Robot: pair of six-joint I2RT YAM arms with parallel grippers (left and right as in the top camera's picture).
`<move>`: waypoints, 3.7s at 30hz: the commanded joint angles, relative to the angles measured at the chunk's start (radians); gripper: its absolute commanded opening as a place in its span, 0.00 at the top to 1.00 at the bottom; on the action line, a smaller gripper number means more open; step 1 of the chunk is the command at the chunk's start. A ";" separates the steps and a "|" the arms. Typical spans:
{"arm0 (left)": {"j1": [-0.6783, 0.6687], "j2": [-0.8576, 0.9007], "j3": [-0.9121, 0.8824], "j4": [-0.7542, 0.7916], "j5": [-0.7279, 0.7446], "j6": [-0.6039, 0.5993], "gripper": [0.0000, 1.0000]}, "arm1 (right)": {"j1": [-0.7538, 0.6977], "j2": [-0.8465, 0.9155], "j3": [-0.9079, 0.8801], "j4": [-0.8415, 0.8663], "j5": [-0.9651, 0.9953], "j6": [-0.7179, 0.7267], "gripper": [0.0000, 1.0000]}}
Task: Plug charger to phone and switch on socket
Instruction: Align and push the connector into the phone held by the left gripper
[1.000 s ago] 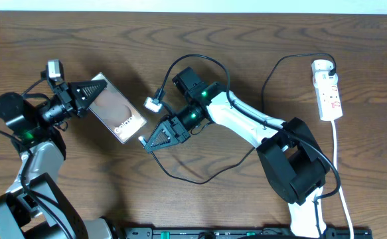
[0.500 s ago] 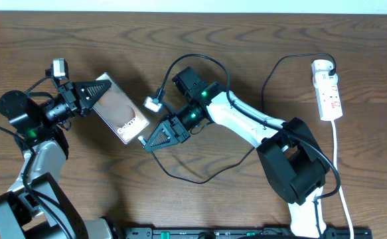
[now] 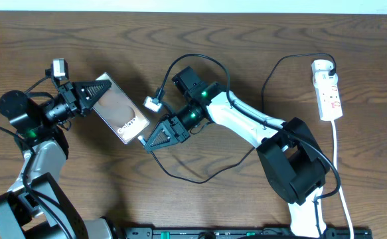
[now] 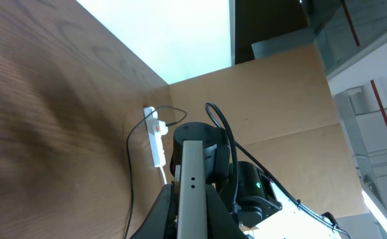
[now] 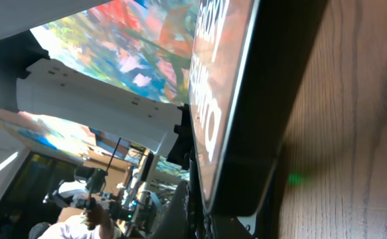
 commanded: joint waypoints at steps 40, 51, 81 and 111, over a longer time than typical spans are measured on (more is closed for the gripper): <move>-0.027 -0.016 0.034 0.009 0.024 0.007 0.93 | -0.015 0.006 0.010 0.016 -0.021 -0.014 0.99; -0.028 -0.016 0.034 0.009 0.024 0.008 0.93 | -0.015 0.006 0.010 0.016 -0.021 -0.014 0.99; -0.030 -0.016 0.034 0.009 0.024 0.029 0.93 | -0.019 0.006 0.010 0.024 -0.021 0.036 0.99; -0.089 -0.016 0.034 0.091 0.024 0.029 0.93 | -0.032 0.006 0.010 0.191 -0.021 0.223 0.99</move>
